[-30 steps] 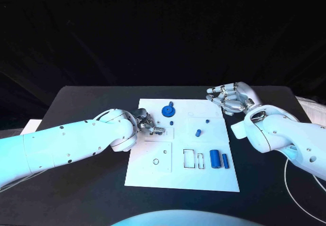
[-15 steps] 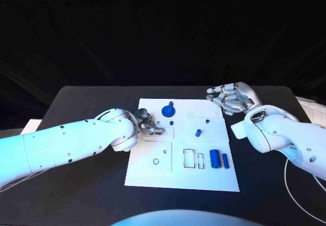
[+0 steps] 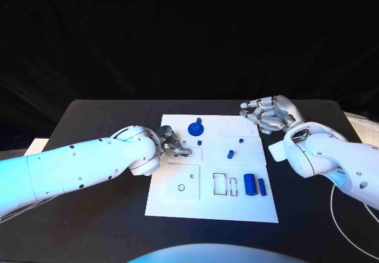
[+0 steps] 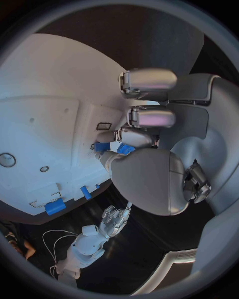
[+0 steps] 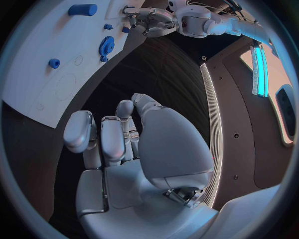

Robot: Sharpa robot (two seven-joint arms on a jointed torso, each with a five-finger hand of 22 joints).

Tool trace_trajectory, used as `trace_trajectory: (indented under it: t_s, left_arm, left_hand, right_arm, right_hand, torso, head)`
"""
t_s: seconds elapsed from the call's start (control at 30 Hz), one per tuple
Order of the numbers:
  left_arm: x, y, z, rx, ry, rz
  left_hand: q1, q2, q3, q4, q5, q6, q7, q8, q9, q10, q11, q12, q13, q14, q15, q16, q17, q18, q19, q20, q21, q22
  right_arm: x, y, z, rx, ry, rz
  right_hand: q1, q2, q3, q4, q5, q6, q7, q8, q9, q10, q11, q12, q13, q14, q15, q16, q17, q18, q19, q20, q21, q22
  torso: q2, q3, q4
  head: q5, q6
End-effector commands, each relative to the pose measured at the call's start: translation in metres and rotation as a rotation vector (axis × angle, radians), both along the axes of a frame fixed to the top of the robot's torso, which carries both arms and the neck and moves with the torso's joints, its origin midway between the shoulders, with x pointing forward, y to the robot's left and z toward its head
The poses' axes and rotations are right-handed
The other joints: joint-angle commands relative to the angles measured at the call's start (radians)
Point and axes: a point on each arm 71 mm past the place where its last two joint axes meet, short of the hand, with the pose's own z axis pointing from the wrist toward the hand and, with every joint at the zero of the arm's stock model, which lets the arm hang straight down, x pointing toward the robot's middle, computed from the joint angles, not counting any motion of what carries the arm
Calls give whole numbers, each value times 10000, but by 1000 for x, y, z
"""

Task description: Assemble the parts on the task board

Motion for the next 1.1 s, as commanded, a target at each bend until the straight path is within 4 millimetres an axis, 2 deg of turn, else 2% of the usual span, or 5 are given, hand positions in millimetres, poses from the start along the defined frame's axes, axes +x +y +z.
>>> trace_trajectory:
  t_s: [0.03,0.57,1.1]
  left_arm:
    - [-2,1,-4,197,330,-137]
    - [0,0,1,488,782,-520]
    - [3,-2,4,673,925,-695]
  left_hand:
    - [680,590,291,-271,-17,-104,5,31,10,-58,-11,-37,-17,1018,-69,31,2635,-95,716,-66,-40,2051]
    - [748,535,289,-362,-18,-149,20,33,27,-74,0,-60,-36,1018,-62,31,2635,-98,719,-68,-30,2061]
    - [776,492,264,-418,-18,-160,27,39,39,-71,5,-51,-25,1018,-59,31,2635,-101,722,-66,-23,2067]
  right_arm:
    - [-1,2,0,-28,-37,171]
    - [0,2,-1,-27,-23,179]
    - [0,3,-1,-27,-13,184]
  right_hand:
    - [0,-65,37,-26,67,-55,0,-9,5,-67,-10,-23,-7,159,67,-20,10,99,-59,24,-53,-11]
    - [0,-65,37,-26,67,-55,0,-9,5,-67,-10,-23,-7,159,67,-20,10,99,-59,24,-53,-11]
    - [0,-65,37,-26,67,-55,0,-9,5,-67,-10,-23,-7,159,67,-20,10,99,-59,24,-53,-11]
  torso:
    - [5,2,-9]
    - [-2,9,-4]
    - [4,-2,4]
  head:
    - [2,-1]
    - [9,-18]
    - [-3,-21]
